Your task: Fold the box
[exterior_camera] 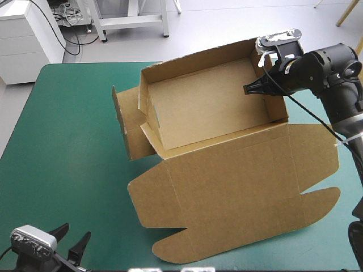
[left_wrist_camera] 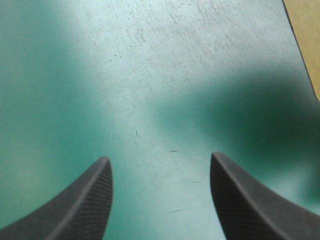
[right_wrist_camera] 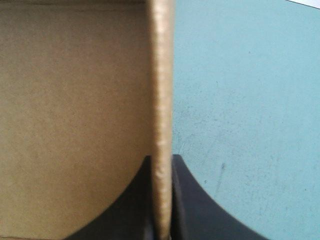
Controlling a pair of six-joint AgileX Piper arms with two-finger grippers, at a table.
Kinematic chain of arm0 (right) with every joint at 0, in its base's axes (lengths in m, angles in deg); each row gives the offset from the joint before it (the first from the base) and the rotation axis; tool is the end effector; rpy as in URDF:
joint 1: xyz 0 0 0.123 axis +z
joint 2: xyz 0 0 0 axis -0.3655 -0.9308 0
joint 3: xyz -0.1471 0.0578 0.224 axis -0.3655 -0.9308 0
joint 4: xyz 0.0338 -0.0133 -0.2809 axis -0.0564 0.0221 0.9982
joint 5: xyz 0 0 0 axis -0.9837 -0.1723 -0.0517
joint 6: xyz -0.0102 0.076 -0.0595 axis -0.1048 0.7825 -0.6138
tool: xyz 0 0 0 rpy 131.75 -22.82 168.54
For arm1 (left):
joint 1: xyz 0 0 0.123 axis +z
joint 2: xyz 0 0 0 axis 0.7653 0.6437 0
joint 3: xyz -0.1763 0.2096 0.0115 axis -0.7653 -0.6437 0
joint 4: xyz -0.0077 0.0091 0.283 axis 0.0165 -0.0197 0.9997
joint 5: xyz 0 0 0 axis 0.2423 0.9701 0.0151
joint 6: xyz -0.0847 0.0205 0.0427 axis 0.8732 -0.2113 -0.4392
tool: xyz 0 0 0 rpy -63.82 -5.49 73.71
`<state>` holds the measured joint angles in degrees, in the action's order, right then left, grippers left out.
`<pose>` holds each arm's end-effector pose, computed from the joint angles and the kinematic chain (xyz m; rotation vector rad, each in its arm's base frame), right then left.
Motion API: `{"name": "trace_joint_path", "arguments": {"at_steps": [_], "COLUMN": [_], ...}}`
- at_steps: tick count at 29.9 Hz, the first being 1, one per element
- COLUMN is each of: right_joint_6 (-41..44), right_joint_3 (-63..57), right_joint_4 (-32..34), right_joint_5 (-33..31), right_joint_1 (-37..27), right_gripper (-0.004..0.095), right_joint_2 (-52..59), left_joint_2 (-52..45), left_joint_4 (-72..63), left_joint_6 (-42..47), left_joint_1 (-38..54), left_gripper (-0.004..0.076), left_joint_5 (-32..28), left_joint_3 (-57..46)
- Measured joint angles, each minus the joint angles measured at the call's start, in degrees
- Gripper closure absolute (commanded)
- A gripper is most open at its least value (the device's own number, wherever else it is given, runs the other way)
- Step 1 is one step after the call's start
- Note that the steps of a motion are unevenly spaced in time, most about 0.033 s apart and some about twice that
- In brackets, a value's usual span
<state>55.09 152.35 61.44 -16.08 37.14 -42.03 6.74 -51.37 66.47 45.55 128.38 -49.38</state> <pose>0.3386 0.0906 0.4568 -0.3581 2.3488 0.0548 0.0374 -0.0261 0.2870 0.4267 2.0382 -0.1780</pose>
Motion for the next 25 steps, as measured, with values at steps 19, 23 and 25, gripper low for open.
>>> {"name": "trace_joint_path", "arguments": {"at_steps": [19, 23, 25], "right_joint_6": [0.00, -0.14, -0.26], "right_joint_3": [0.00, 0.00, 0.00], "right_joint_4": [-0.16, -0.16, -0.16], "right_joint_5": [-0.17, -0.17, -0.17], "right_joint_1": [0.00, 0.00, 0.00], "right_gripper": [0.0929, 0.0929, 0.0929], "right_joint_2": [0.00, 0.00, 0.00], "left_joint_2": [12.79, 23.01, 28.84], "left_joint_4": [5.35, 5.47, 5.26], "left_joint_6": [15.02, 16.29, 16.73], "left_joint_1": [0.00, 0.00, 0.00], "left_gripper": [0.0291, 0.0291, 0.0291], "left_joint_5": [-9.56, -12.27, -14.42], "left_joint_3": [5.41, 7.62, 8.81]}}
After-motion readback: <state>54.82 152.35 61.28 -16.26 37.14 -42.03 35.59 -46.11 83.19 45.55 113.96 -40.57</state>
